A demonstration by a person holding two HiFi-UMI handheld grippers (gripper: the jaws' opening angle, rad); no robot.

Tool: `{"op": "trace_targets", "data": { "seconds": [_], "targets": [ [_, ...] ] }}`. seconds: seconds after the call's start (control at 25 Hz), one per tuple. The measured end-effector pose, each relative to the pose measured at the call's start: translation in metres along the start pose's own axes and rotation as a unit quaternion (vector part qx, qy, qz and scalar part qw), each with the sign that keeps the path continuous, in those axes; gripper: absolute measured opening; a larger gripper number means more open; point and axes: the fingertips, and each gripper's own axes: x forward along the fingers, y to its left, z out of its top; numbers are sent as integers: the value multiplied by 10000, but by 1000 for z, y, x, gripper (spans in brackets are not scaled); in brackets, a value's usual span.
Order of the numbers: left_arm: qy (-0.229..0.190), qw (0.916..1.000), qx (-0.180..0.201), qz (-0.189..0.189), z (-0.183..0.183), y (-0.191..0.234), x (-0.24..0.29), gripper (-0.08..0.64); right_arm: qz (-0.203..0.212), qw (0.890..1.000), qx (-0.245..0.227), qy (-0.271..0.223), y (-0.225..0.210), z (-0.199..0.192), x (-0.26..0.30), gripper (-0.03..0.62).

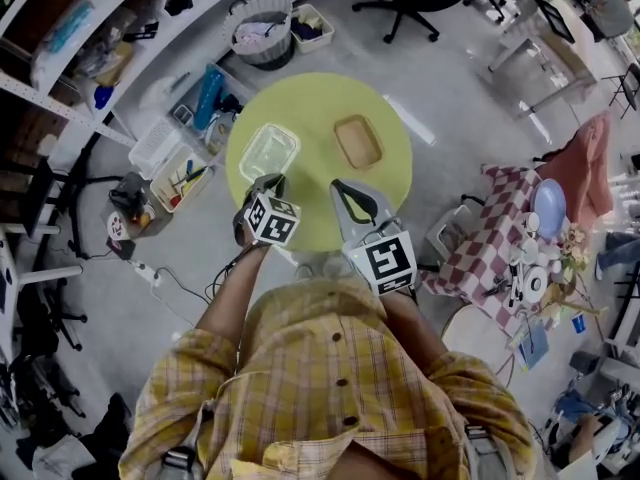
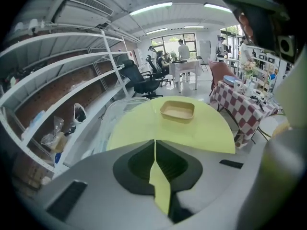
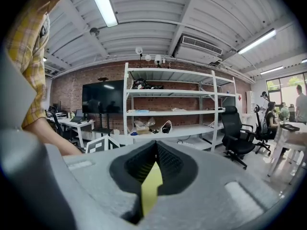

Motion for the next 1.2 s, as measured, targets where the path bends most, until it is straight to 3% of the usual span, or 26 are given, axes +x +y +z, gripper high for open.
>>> {"op": "trace_targets", "data": {
  "seconds": [0.24,0.68,0.92,1.2],
  "targets": [
    [-323,9992,-215,39,19,-3,-19,12,-18,10000,-9,-51,-2,-1,0,-3],
    [-533,9983,-219,103,37,-3,-45,12,-145,9998,71,-131,-10,0,5,-3],
    [-946,9941,-407,340,54,1,-65,12,-139,9997,117,-181,-14,-3,2,-3],
    [-1245,9898,-641,276,68,-4,-85,12,-39,9992,271,-284,-13,-8,2,-3]
  ]
}}
